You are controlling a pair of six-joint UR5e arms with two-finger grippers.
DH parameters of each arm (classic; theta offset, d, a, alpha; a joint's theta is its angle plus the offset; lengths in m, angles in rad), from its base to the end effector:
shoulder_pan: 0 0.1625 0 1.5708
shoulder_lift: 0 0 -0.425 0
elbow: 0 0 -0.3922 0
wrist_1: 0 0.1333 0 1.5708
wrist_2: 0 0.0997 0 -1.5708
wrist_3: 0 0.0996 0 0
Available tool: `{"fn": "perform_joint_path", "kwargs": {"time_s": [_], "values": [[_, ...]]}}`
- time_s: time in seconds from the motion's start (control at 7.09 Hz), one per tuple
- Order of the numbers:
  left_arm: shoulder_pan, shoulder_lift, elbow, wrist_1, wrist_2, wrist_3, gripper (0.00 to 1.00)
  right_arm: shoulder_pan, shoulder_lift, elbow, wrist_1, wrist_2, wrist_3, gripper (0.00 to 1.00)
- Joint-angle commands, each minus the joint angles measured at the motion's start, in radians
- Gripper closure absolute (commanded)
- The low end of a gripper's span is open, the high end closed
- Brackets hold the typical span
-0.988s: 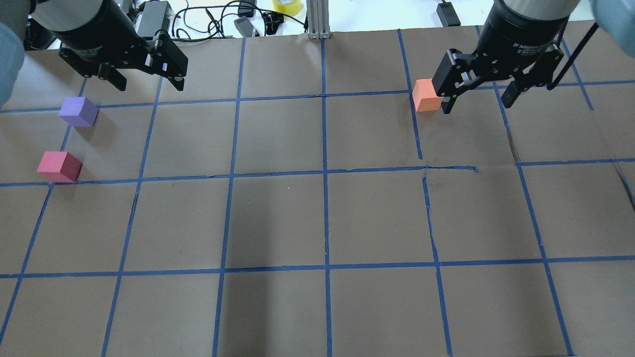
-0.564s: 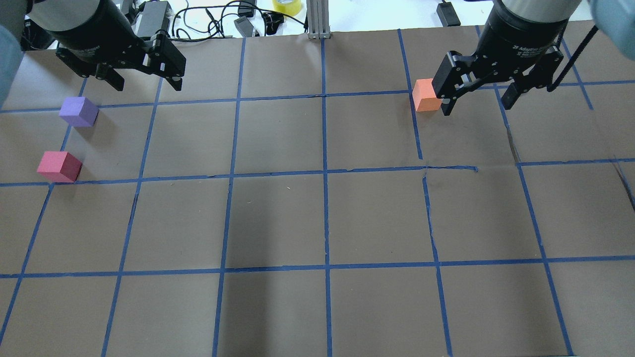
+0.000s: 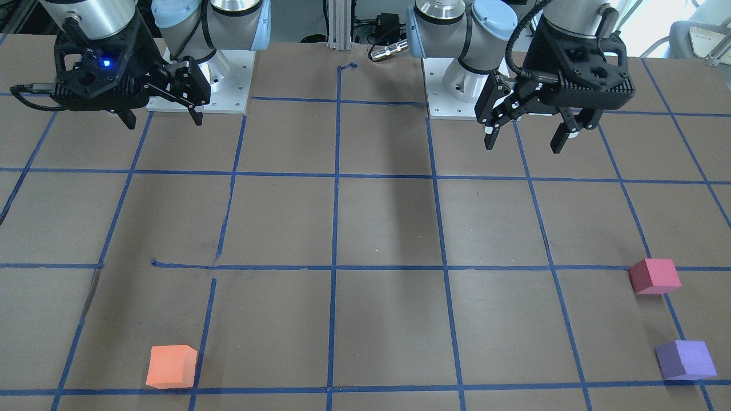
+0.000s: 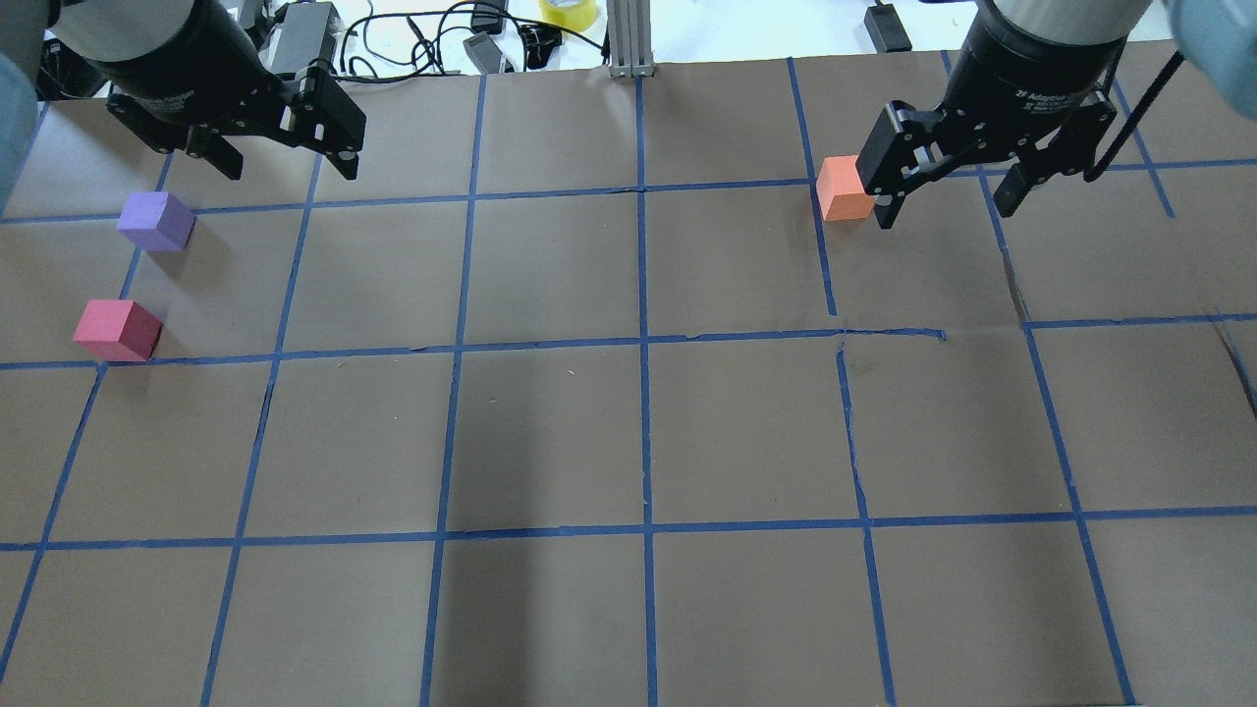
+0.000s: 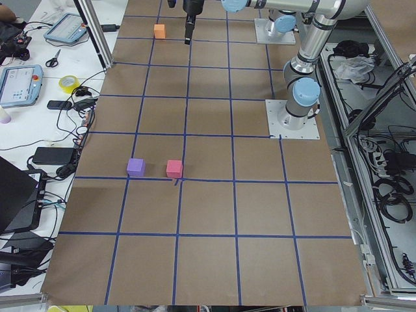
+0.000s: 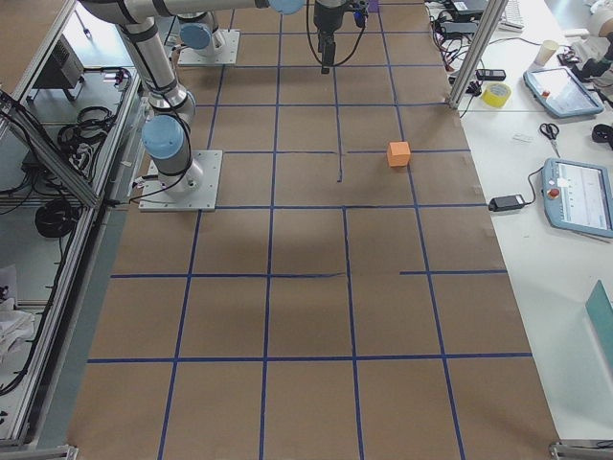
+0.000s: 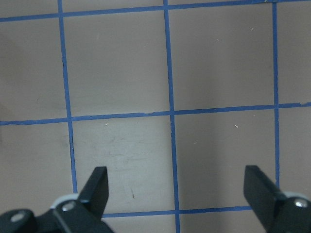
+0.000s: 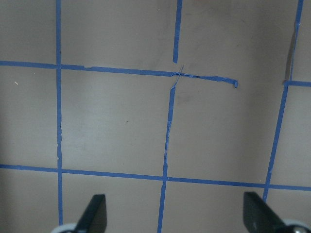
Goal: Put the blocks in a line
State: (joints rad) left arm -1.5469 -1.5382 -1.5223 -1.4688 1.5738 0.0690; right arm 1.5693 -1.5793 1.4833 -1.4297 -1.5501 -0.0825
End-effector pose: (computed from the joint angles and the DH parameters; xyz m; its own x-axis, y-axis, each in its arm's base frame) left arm -0.1212 -0.4963 0.5393 -0.9989 0.0434 -0.0155 0.0455 0.9824 -0.1814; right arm 0.1346 -0.4821 0.5211 -0.9965 -0.0799 -0.0243 -0.0809 0.9958 0.0432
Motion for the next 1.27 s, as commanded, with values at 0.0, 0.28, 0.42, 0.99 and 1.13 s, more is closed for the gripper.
{"fn": "perform_joint_path", "kwargs": {"time_s": [0.0, 0.28, 0.42, 0.99, 1.13], "values": [[-0.002, 0.0, -0.002, -0.002, 0.002, 0.0, 0.0, 0.0, 0.001, 0.002, -0.001, 0.001, -0.002, 0.0], [-0.002, 0.001, -0.006, -0.002, 0.002, 0.0, 0.0, -0.003, 0.001, 0.002, -0.001, -0.001, -0.013, 0.0], [-0.002, 0.003, -0.007, -0.002, 0.003, 0.0, 0.0, -0.008, 0.002, 0.0, -0.003, -0.001, -0.057, 0.0], [-0.004, 0.001, -0.007, -0.001, 0.002, 0.0, 0.0, -0.022, 0.007, 0.002, -0.074, -0.002, -0.053, 0.0], [-0.004, 0.001, -0.007, -0.001, 0.002, 0.0, 0.0, -0.025, 0.009, 0.0, -0.14, 0.001, -0.054, 0.0]]}}
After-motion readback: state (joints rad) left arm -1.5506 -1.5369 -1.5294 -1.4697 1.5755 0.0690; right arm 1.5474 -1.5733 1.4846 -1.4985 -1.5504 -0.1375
